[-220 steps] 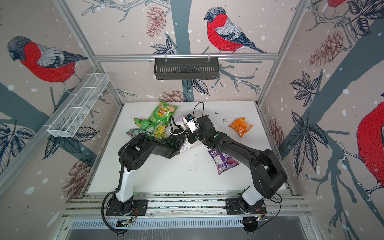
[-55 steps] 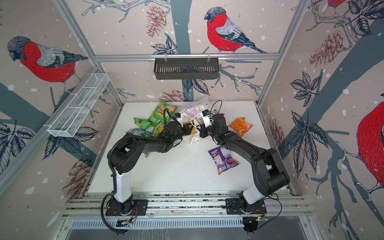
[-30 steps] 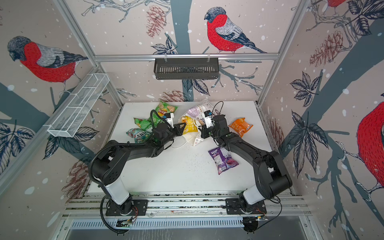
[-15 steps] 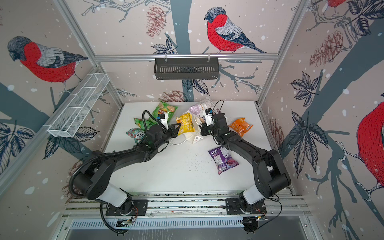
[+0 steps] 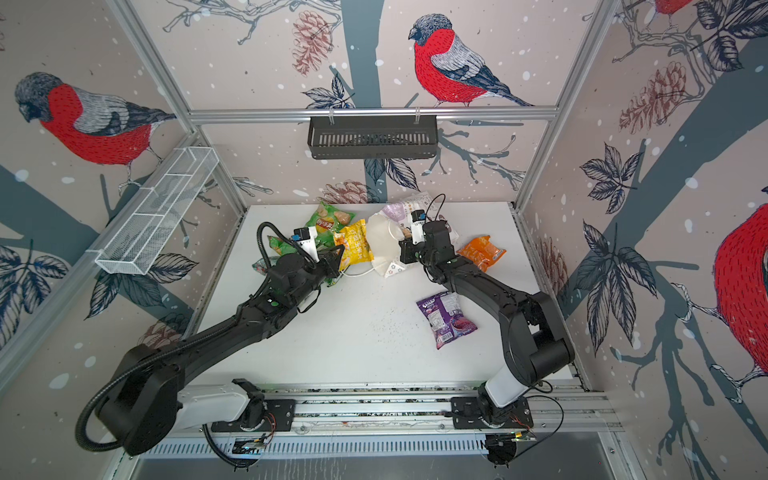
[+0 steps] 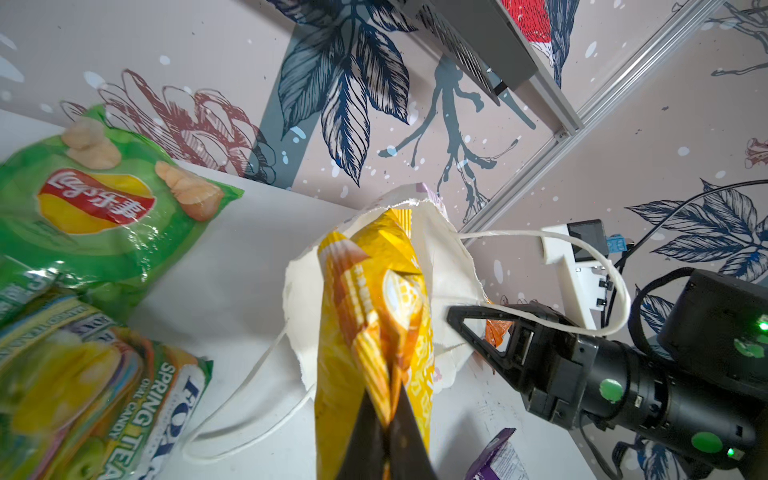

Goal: Take the snacks out of the paper bag
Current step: 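Pull the yellow packet out and carry it to the green packets with the left gripper, then release the yellow packet onto the pile while the right gripper sets the bag down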

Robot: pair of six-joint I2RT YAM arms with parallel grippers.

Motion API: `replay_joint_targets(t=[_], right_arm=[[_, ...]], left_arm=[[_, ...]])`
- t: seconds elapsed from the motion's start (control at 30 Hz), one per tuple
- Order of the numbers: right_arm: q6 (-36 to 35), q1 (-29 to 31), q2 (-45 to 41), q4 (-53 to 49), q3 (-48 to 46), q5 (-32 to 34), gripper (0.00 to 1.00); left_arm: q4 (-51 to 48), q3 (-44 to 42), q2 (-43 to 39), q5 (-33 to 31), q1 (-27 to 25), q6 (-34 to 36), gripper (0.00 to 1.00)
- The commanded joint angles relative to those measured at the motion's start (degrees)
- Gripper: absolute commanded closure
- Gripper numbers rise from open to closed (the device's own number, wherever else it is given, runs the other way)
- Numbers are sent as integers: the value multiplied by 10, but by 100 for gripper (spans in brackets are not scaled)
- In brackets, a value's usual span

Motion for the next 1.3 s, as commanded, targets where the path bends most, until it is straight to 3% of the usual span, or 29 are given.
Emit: replay_joint_targets(t=[0.0,0.23,0.43,0.67,0.8,0.87,0.97,1.07,1.2,1.27], right_arm=[[16,-2,4,4,9,41,100],[28,-4,18,7,13,76,100],[34,-5,28,13,18,78,100],[36,-5,19,29,12,63,100],[35,-6,12,27,13,65,100],[37,-5,8,25,12,66,94],[45,-6,1,24,6,68,79],[49,-7,-7,25,-4,67,72],[48,-8,-18,30,-13,58,41],[45,-7,-24,26,-13,55,31]], left_arm=[[-48,-6,-35,-47,8,20,100],[-139,-5,-107,-97,35,40,100],[-222,-10,-158,-183,64,69,100],[-272,-17,-137,-194,177,74,100],[-250,-13,-94,-149,231,63,100],[-245,4,-62,-148,237,64,100],[-244,33,-9,-160,238,68,100],[-245,58,38,-164,239,56,100],[-249,84,83,-153,239,52,100],[-258,97,96,-157,239,51,100]])
